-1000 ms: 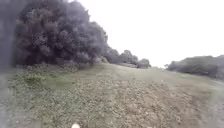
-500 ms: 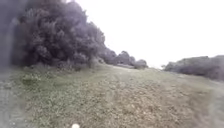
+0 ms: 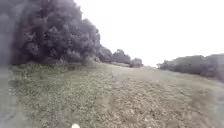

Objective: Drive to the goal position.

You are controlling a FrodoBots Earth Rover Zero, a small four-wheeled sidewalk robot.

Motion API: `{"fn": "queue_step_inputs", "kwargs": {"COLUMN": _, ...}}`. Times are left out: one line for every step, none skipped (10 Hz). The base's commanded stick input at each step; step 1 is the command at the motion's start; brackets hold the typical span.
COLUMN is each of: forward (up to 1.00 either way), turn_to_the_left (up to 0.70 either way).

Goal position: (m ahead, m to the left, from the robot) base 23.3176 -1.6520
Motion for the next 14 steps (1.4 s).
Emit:
{"fn": "queue_step_inputs", "kwargs": {"forward": 0.70, "turn_to_the_left": 0.00}}
{"fn": "queue_step_inputs", "kwargs": {"forward": 0.70, "turn_to_the_left": 0.00}}
{"fn": "queue_step_inputs", "kwargs": {"forward": 0.70, "turn_to_the_left": 0.00}}
{"fn": "queue_step_inputs", "kwargs": {"forward": 0.70, "turn_to_the_left": 0.00}}
{"fn": "queue_step_inputs", "kwargs": {"forward": 0.70, "turn_to_the_left": 0.00}}
{"fn": "queue_step_inputs", "kwargs": {"forward": 0.70, "turn_to_the_left": 0.00}}
{"fn": "queue_step_inputs", "kwargs": {"forward": 0.70, "turn_to_the_left": 0.00}}
{"fn": "queue_step_inputs", "kwargs": {"forward": 0.70, "turn_to_the_left": 0.00}}
{"fn": "queue_step_inputs", "kwargs": {"forward": 0.70, "turn_to_the_left": 0.00}}
{"fn": "queue_step_inputs", "kwargs": {"forward": 0.70, "turn_to_the_left": 0.00}}
{"fn": "queue_step_inputs", "kwargs": {"forward": 0.70, "turn_to_the_left": 0.00}}
{"fn": "queue_step_inputs", "kwargs": {"forward": 0.70, "turn_to_the_left": 0.00}}
{"fn": "queue_step_inputs", "kwargs": {"forward": 0.70, "turn_to_the_left": 0.00}}
{"fn": "queue_step_inputs", "kwargs": {"forward": 0.70, "turn_to_the_left": 0.00}}
